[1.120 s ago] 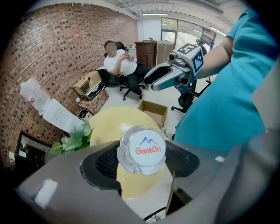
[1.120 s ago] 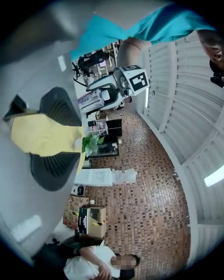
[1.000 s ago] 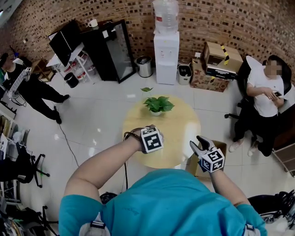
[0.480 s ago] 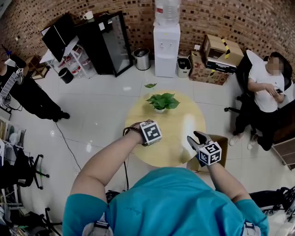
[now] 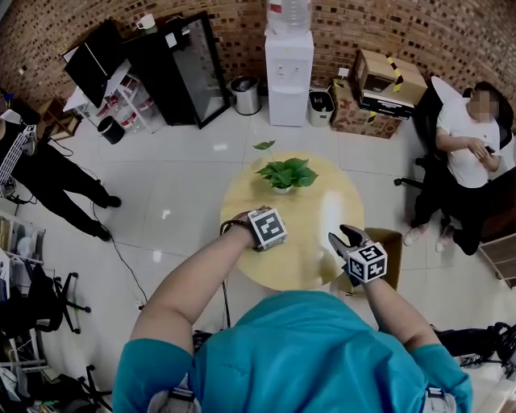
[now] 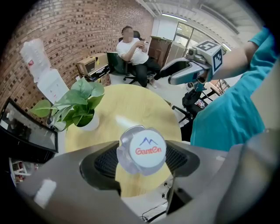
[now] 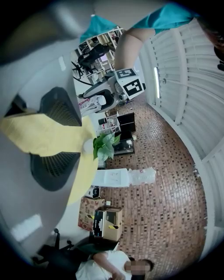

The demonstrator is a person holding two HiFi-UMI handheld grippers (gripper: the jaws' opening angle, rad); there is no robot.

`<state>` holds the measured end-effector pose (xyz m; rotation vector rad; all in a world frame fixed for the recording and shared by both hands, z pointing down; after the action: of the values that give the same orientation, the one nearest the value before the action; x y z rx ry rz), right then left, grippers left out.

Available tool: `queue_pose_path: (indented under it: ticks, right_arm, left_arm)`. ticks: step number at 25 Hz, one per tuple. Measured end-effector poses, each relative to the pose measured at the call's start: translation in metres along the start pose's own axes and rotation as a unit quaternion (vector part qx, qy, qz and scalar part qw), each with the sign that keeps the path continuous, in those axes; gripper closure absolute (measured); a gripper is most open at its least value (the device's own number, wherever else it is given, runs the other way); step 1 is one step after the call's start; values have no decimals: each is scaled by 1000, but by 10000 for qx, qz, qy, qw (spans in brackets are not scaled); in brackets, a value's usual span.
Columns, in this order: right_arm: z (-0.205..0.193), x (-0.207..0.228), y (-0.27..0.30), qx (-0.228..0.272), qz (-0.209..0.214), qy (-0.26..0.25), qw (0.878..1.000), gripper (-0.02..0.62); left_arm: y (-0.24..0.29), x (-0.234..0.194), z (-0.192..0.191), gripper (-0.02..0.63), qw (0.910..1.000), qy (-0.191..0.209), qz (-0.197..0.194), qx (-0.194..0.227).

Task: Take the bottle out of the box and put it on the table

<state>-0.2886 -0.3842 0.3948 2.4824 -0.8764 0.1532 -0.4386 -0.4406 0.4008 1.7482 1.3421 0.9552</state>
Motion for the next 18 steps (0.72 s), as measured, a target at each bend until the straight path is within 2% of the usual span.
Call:
queue_pose_path:
  ticks: [3, 5, 7, 8, 10, 11, 12, 13, 15, 18]
  right_arm:
    - [-3, -2, 9, -39, 1, 10, 10000, 419]
    - [-4, -2, 11, -54, 10, -11, 10000, 419]
    - [-3, -6, 10, -74, 6, -33, 10000, 419]
    - [-3, -9, 9, -84, 2, -48, 10000, 419]
    - [-1, -15, 7, -91, -5, -77, 9999, 419]
    - [-1, -16, 7, -88, -12, -85, 9999, 419]
    - [-1, -17, 6, -85, -25, -89, 9999, 419]
    - [0, -17, 5, -85, -43, -92, 9999, 419]
    - [0, -19, 3, -83, -84, -95, 9999, 419]
    - [5, -24, -5, -29, -148, -101, 9998, 419]
  left_arm:
    - [10, 21, -30, 284, 9958, -512, -724, -229]
    - [17, 32, -42, 280, 9911, -827, -1032, -150]
    - [18, 35, -46, 274, 9904, -977, -975, 39]
    - [15, 32, -47, 270, 9924, -959, -767, 110]
    - [3, 13, -46, 208, 9969, -730, 12, 297]
    - [-2, 8, -47, 189, 9962, -724, 235, 415]
    - [-1, 12, -49, 160, 9945, -889, 160, 533]
    - [2, 22, -52, 144, 9912, -1148, -89, 661]
    - [3, 34, -57, 130, 9825, -1561, -399, 932]
    - [-15, 36, -64, 130, 9715, -1861, -395, 1418]
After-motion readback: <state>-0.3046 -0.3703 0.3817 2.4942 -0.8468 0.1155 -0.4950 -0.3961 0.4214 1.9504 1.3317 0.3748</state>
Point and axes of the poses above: the fingertips, and each gripper's own axes: y forward along the fingers, x to its right, z out of its top, the point moved 2 cm from there along -y, backward along the fingers, and after that the axes turned 1 degree about y, right-handed, at the moved point
